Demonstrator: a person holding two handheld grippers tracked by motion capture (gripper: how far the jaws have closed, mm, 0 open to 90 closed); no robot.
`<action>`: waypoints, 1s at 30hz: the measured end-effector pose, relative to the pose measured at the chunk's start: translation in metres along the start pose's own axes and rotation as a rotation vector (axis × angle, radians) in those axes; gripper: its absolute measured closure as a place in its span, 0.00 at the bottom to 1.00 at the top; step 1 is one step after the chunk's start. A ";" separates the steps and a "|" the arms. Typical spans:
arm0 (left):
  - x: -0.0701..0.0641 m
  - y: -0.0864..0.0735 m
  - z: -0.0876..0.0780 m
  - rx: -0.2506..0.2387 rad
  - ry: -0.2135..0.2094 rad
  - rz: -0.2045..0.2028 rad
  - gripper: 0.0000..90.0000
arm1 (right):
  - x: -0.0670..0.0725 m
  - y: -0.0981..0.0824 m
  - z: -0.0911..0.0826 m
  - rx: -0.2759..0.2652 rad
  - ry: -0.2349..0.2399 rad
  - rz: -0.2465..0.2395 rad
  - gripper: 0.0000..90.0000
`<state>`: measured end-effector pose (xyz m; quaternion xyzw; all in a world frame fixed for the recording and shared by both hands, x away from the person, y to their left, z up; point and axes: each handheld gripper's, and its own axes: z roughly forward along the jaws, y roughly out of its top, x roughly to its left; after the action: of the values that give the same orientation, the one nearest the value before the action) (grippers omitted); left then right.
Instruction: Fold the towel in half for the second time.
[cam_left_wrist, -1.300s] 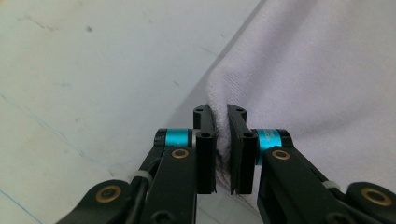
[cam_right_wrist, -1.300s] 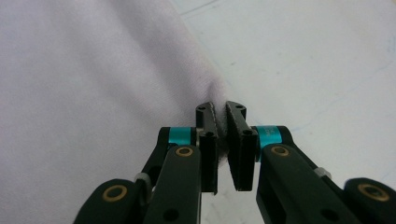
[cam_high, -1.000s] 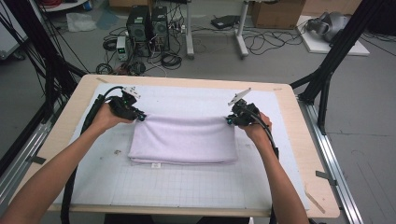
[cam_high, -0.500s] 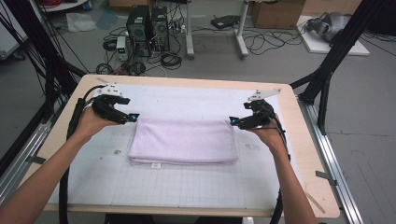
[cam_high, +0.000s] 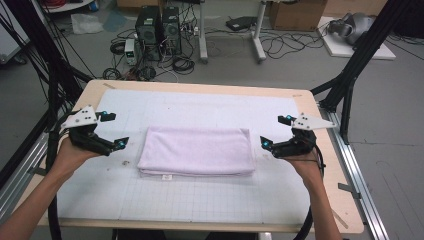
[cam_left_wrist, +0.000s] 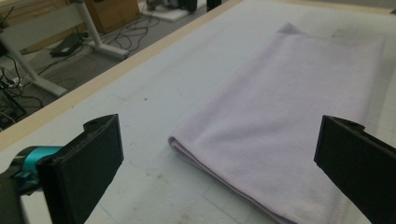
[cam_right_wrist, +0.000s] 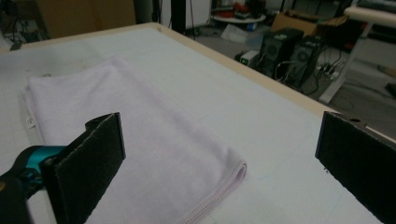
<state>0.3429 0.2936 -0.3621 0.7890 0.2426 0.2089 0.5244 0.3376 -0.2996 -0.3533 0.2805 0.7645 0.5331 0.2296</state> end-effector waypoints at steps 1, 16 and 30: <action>-0.003 -0.003 -0.005 -0.015 0.002 -0.006 0.02 | 0.002 -0.002 -0.003 -0.014 -0.006 0.003 0.01; -0.032 -0.057 -0.044 -0.191 0.041 -0.060 0.02 | 0.026 -0.047 -0.044 -0.162 -0.064 0.037 0.01; -0.051 -0.089 -0.040 -0.223 0.047 -0.081 0.02 | 0.042 -0.083 -0.054 -0.179 -0.087 0.065 0.01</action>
<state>0.2648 0.3219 -0.4344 0.7103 0.2616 0.2319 0.6110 0.2565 -0.3312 -0.4166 0.3063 0.6938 0.5936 0.2692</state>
